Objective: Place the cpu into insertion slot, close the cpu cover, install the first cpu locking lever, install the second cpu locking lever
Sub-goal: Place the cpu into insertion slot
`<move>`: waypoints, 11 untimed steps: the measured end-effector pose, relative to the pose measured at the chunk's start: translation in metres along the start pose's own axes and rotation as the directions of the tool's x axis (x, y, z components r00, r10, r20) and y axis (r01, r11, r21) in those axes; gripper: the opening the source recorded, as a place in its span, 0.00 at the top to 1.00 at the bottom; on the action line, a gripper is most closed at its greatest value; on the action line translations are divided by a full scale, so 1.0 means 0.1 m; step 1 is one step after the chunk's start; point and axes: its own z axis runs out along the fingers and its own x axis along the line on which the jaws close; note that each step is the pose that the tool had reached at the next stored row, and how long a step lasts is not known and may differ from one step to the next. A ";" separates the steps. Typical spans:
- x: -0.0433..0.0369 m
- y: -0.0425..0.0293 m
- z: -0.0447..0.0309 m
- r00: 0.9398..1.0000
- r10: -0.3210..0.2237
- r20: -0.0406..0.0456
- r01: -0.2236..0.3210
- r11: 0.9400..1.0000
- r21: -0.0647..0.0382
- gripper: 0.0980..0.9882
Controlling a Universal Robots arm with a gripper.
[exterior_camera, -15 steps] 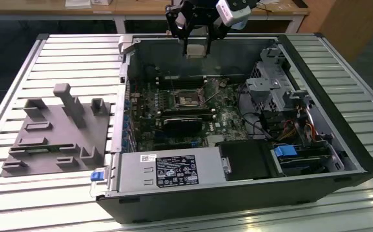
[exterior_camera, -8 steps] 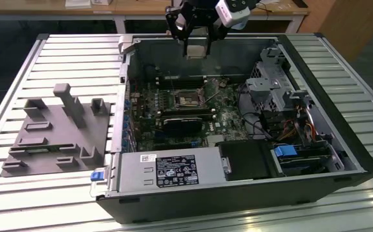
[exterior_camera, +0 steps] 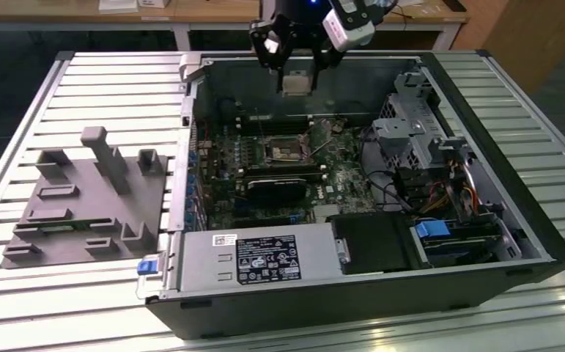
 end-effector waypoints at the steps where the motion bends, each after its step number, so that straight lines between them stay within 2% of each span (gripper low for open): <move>1: 0.004 -0.002 0.016 1.000 0.000 0.002 0.000 1.000 0.000 0.50; 11: 0.045 -0.017 0.175 1.000 -0.002 0.023 0.002 1.000 -0.001 0.50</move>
